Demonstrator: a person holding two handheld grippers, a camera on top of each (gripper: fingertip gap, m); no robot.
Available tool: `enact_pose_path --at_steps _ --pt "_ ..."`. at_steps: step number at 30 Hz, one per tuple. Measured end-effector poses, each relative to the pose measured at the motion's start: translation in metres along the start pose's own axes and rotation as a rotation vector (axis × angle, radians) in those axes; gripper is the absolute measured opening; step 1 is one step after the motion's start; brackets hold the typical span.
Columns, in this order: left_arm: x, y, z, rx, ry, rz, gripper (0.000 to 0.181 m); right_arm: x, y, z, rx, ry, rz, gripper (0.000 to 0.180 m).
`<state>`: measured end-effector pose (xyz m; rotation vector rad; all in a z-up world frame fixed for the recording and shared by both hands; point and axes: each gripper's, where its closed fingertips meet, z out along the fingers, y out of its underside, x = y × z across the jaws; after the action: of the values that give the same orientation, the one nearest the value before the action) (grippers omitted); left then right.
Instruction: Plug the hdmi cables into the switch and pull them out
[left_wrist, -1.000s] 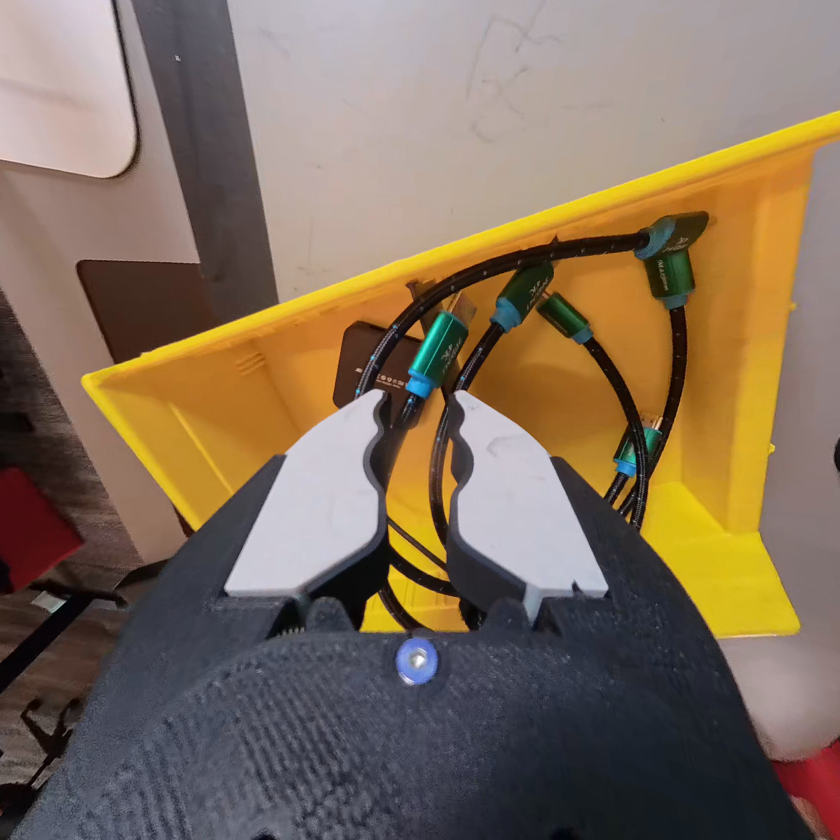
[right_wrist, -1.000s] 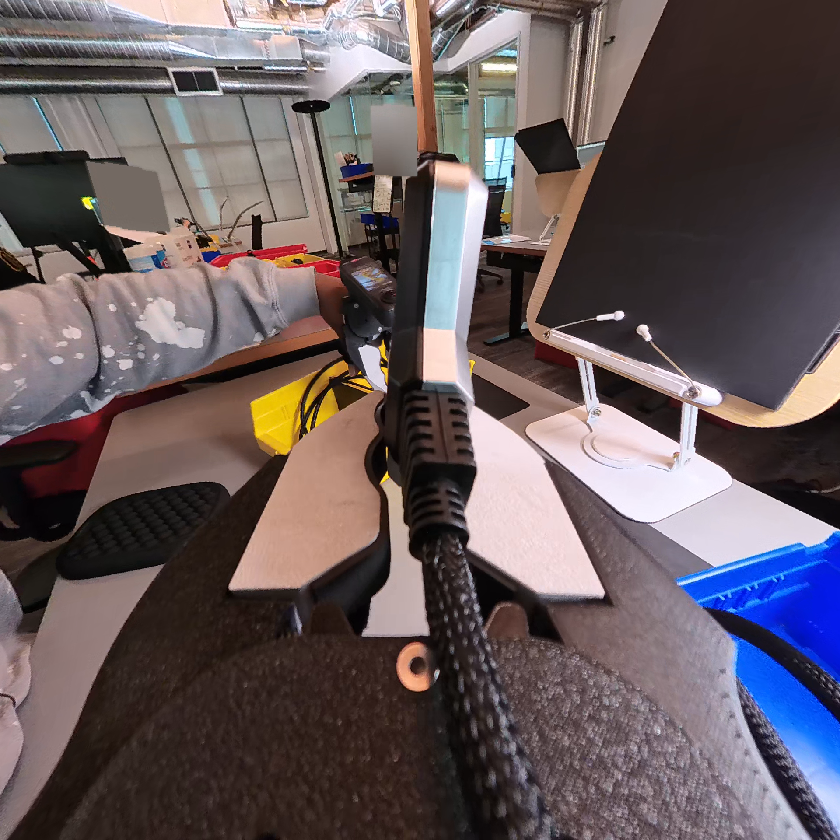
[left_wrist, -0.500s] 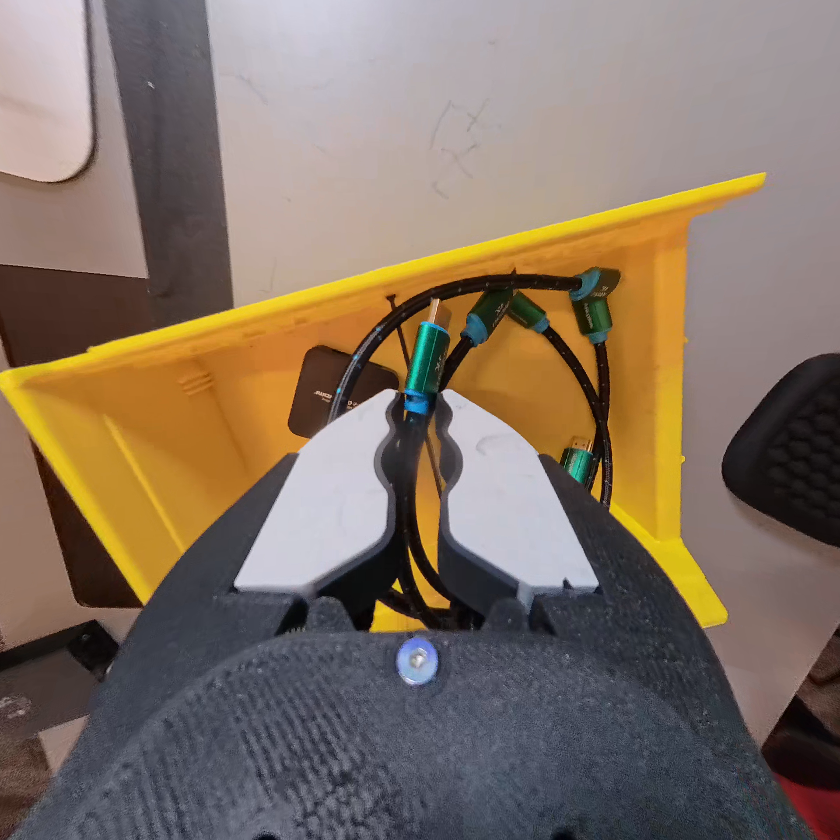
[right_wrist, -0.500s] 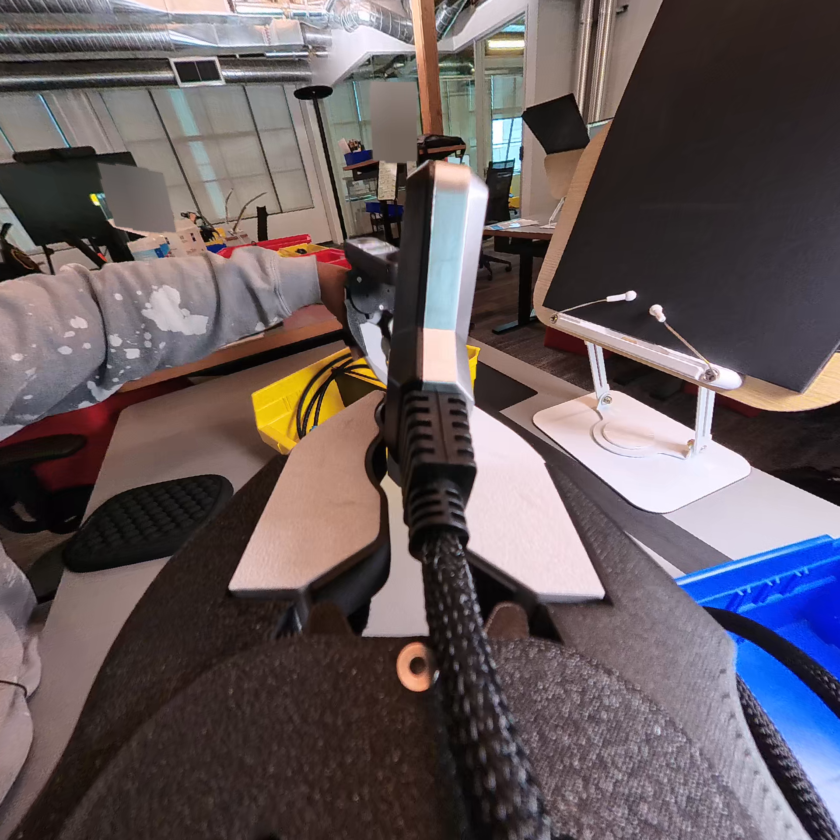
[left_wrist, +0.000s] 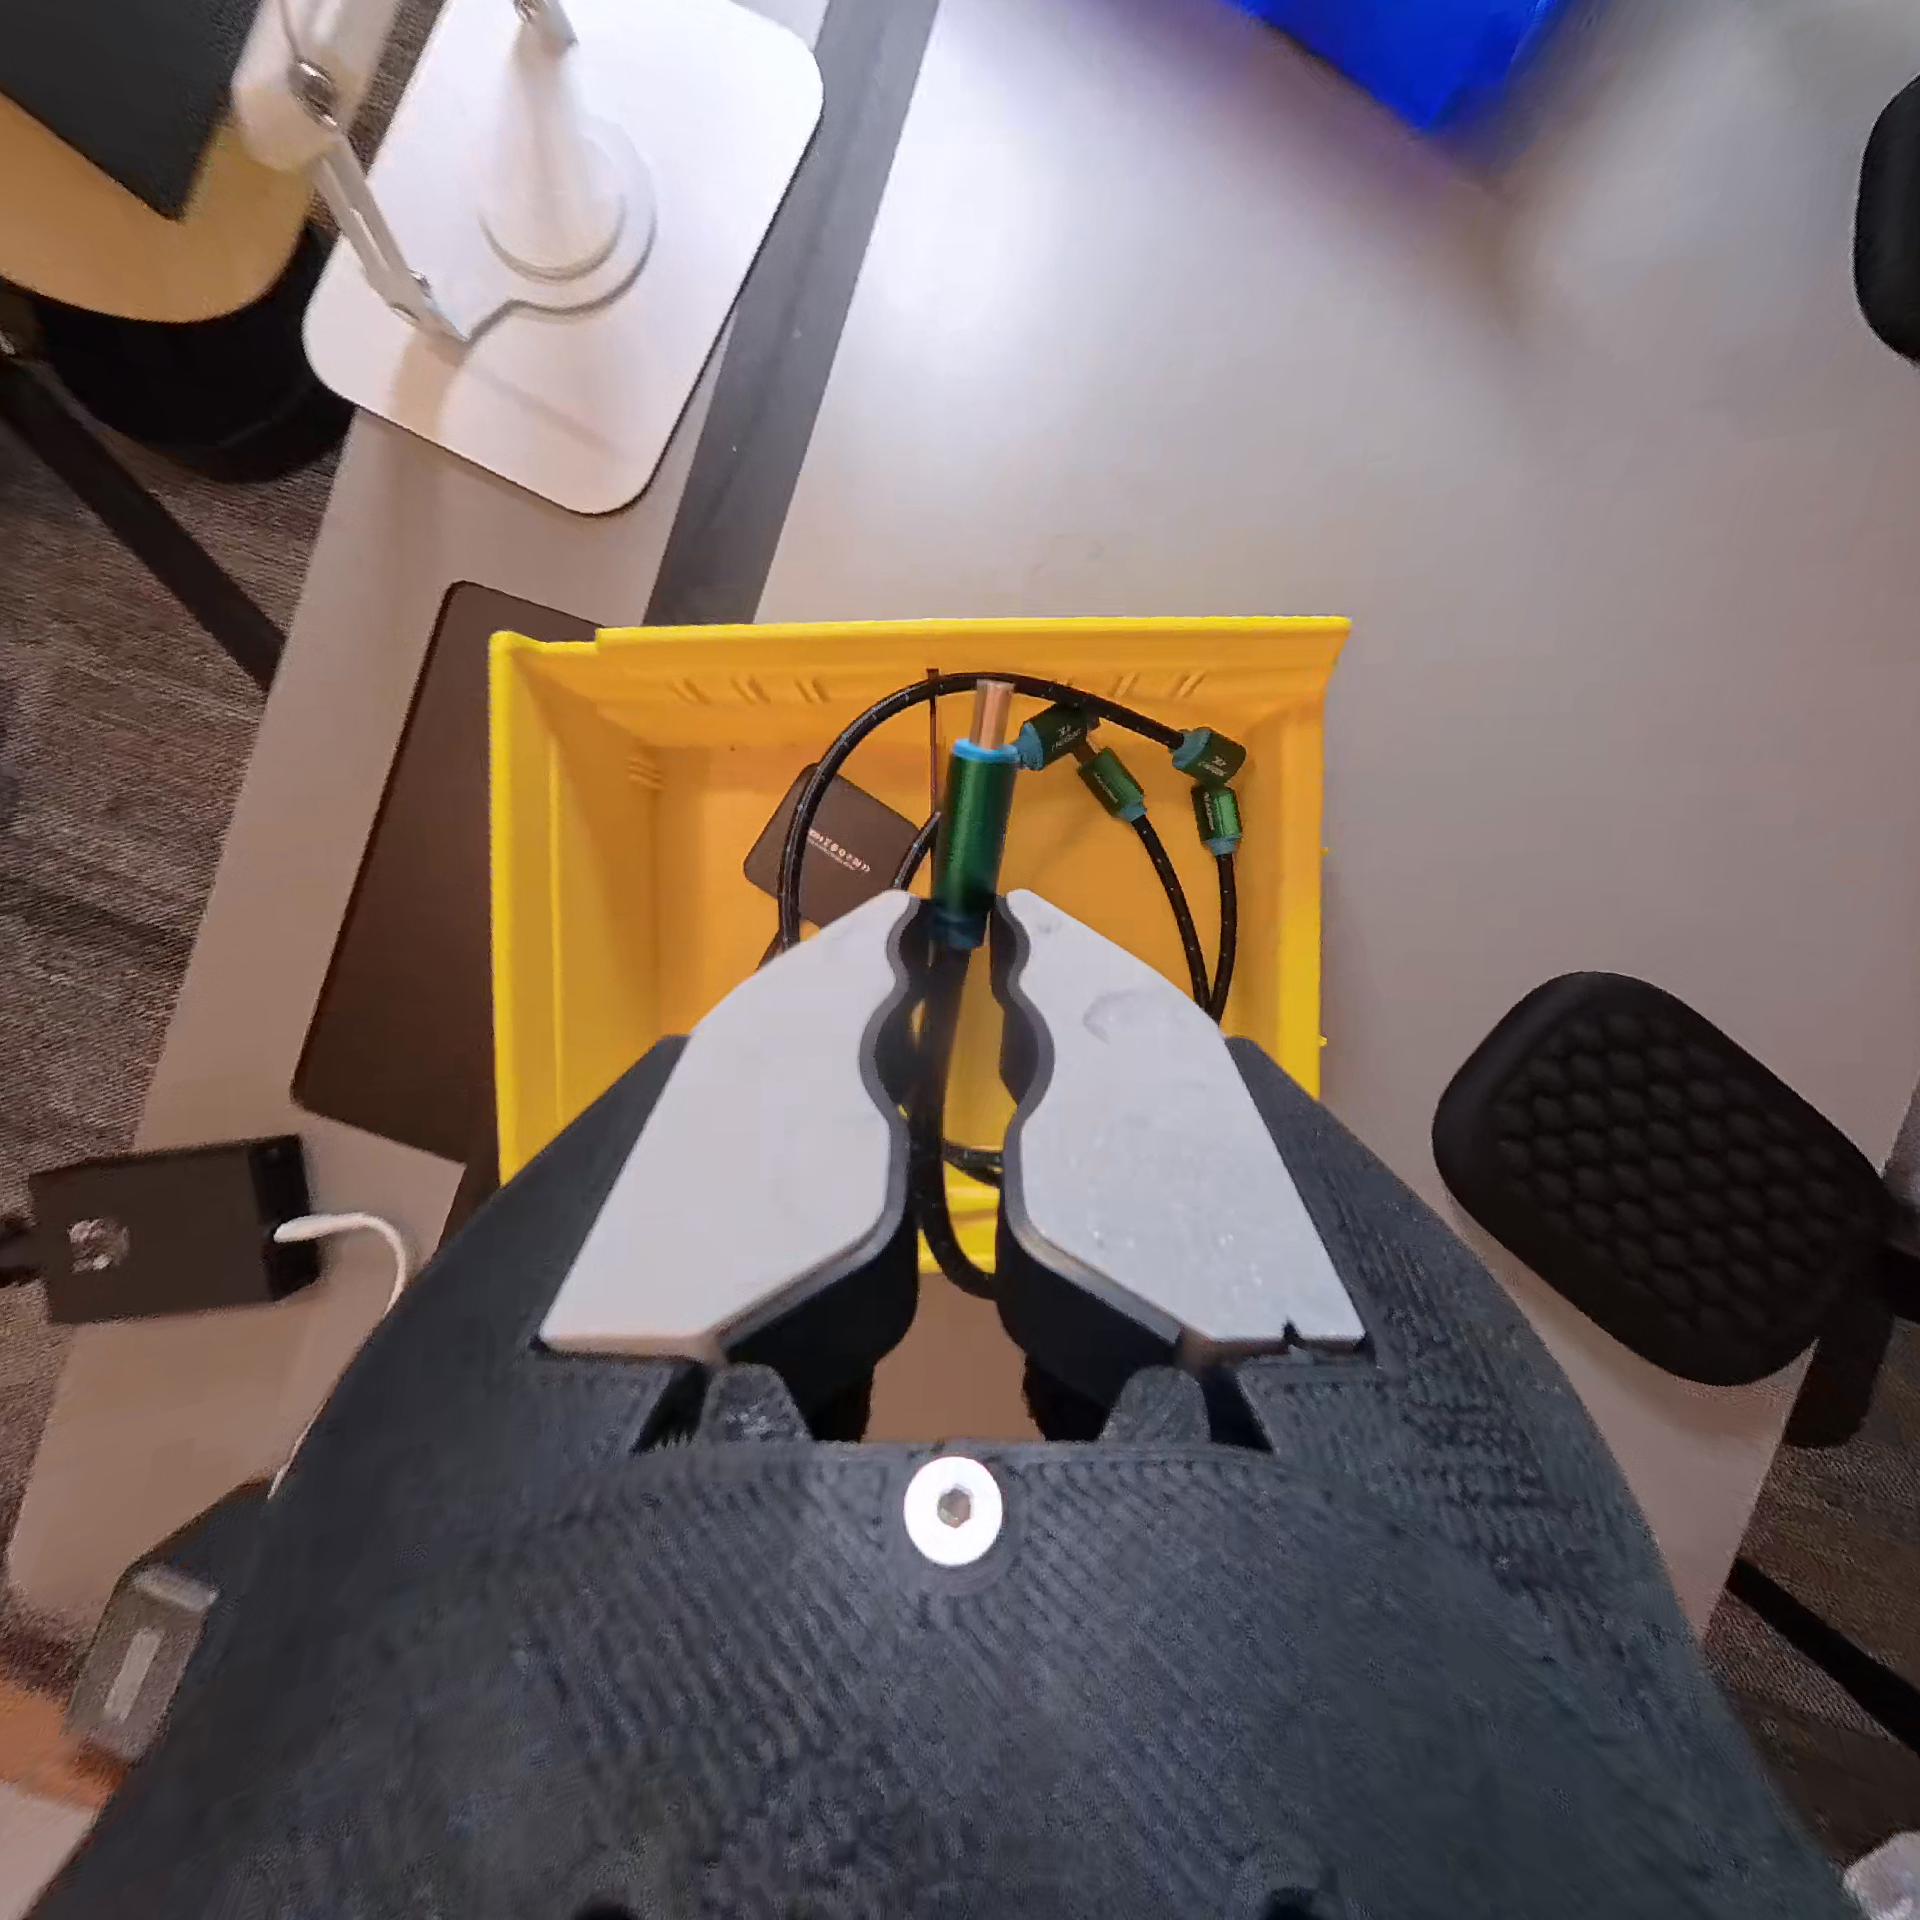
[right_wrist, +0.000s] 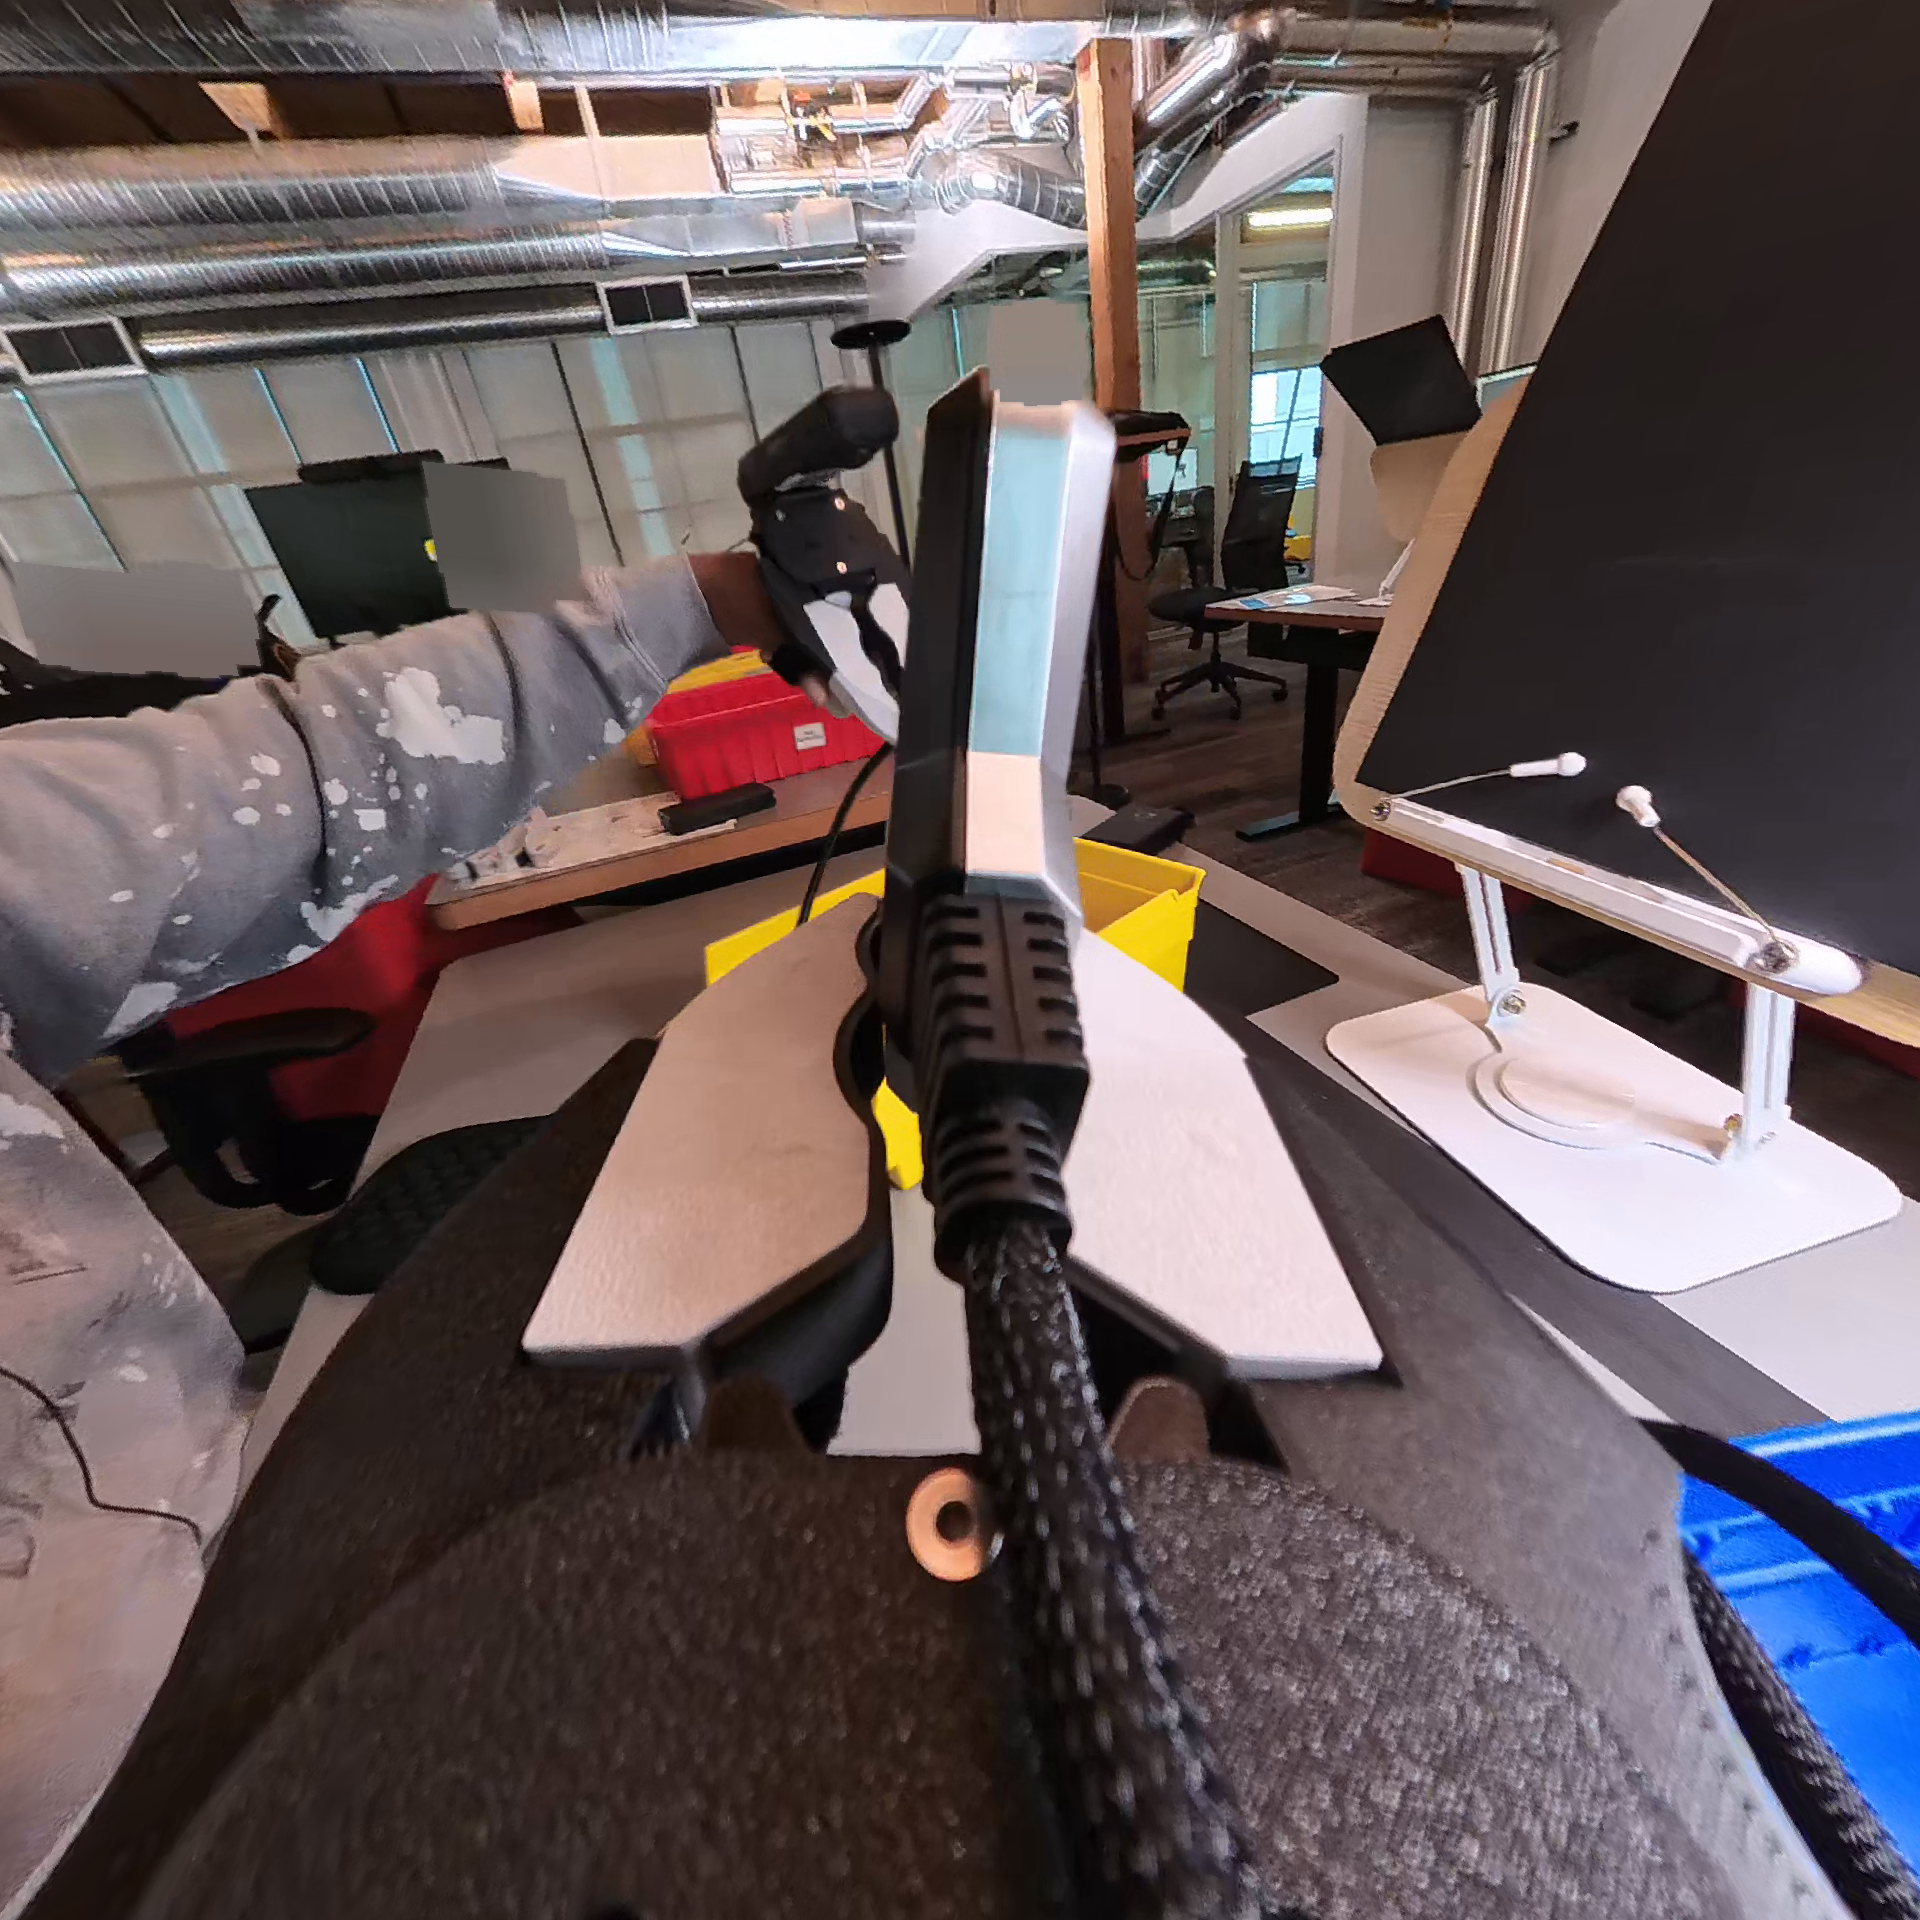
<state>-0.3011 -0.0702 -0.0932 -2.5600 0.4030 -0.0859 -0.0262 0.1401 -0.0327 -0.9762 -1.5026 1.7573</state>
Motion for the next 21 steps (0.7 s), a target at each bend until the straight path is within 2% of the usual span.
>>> enact_pose_path --at_steps 7,10,17,21 --pt "0.029 -0.021 -0.066 0.03 -0.11 0.008 0.01 -0.02 0.001 0.005 0.003 -0.116 0.007 0.022" --pt "0.058 -0.04 -0.077 0.061 -0.1 0.025 0.01 -0.03 0.002 0.007 0.002 -0.177 0.007 0.021" --pt "0.175 -0.102 -0.039 0.216 0.147 0.169 0.01 -0.049 0.014 0.018 -0.055 -0.262 -0.015 0.021" --pt "0.212 -0.128 0.003 0.298 0.266 0.185 0.01 -0.058 0.018 0.02 -0.084 -0.291 -0.021 0.021"
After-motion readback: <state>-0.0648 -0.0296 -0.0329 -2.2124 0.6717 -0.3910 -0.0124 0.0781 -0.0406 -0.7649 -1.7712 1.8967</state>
